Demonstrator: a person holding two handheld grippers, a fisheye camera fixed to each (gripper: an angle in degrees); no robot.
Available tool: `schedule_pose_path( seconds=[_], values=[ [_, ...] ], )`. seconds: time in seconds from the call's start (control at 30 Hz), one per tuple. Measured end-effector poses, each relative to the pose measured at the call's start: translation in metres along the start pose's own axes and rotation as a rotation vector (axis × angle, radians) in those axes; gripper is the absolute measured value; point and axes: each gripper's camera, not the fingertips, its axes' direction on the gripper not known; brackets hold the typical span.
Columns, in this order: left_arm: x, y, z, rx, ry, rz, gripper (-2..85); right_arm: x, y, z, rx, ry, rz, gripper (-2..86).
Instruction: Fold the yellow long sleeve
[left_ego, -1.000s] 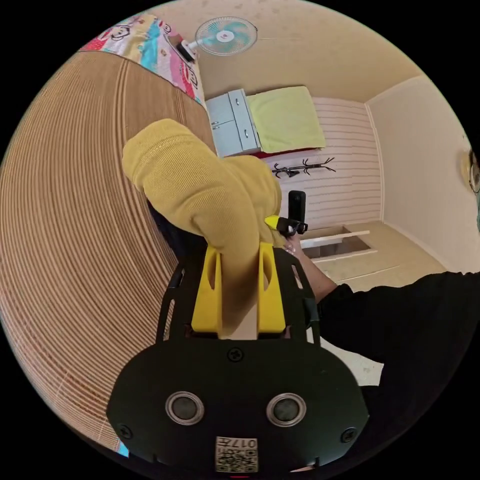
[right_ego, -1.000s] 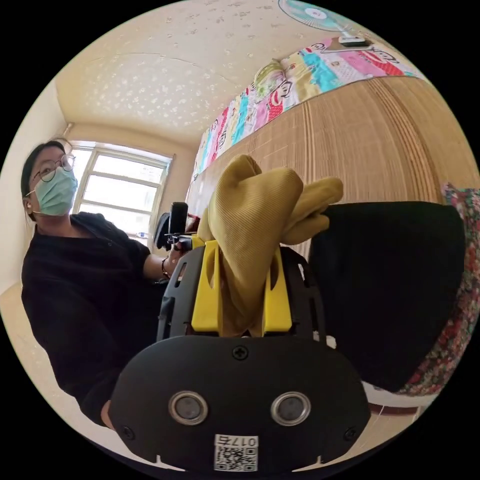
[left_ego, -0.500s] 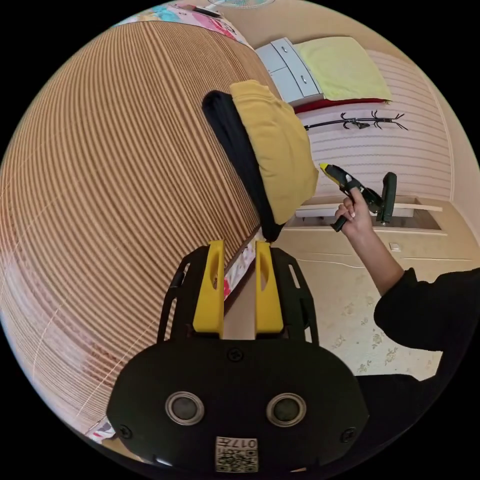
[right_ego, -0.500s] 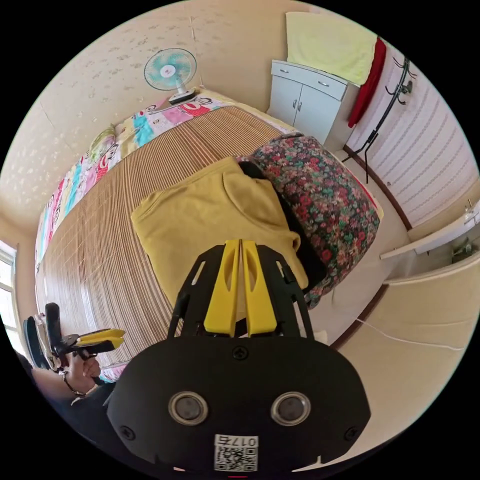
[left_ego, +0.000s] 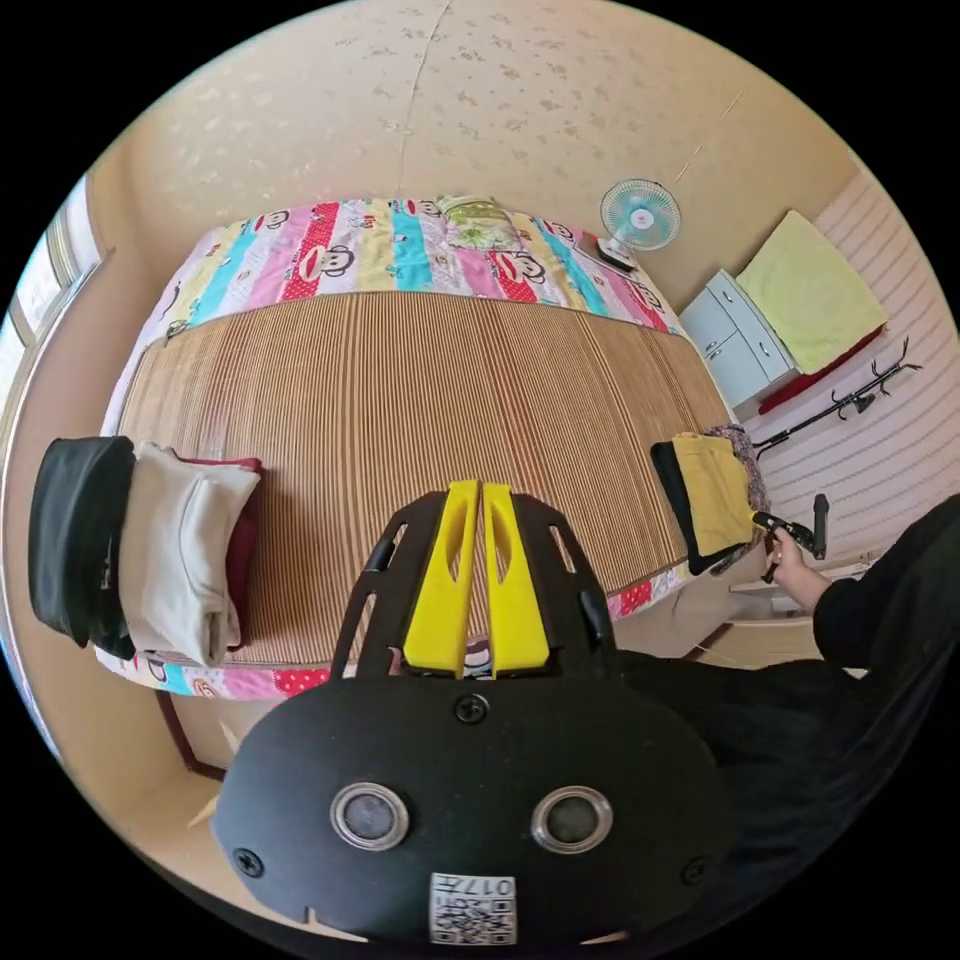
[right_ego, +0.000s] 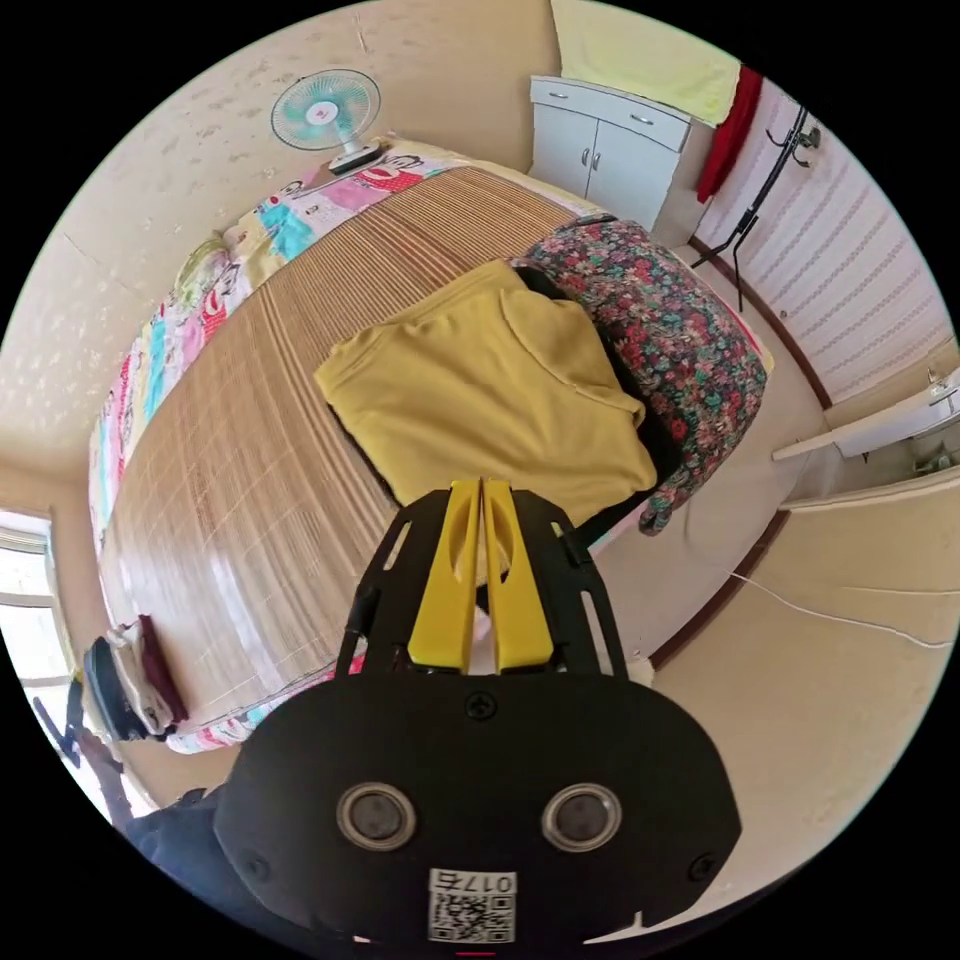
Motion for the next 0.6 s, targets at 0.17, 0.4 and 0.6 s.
schedule_pose_path(
  seconds=[0.17,0.4,0.6],
  values=[
    [-0.026,0.037,-0.095,0.159,0.003,-0.145,0.3,-0.077,0.039,-0.024,-0.043,-0.413,0.009,0.2],
    [-0.101,0.048,-0.185,0.231,-0.221,-0.288,6.0,-0.183,0.079,-0.058,-0.060,-0.731,-0.134,-0.2],
    [-0.219,0.025,-0.202,0.140,-0.313,-0.386,11.6,-0.230,0.109,-0.116,0.048,-0.782,-0.278,-0.4]
  ],
)
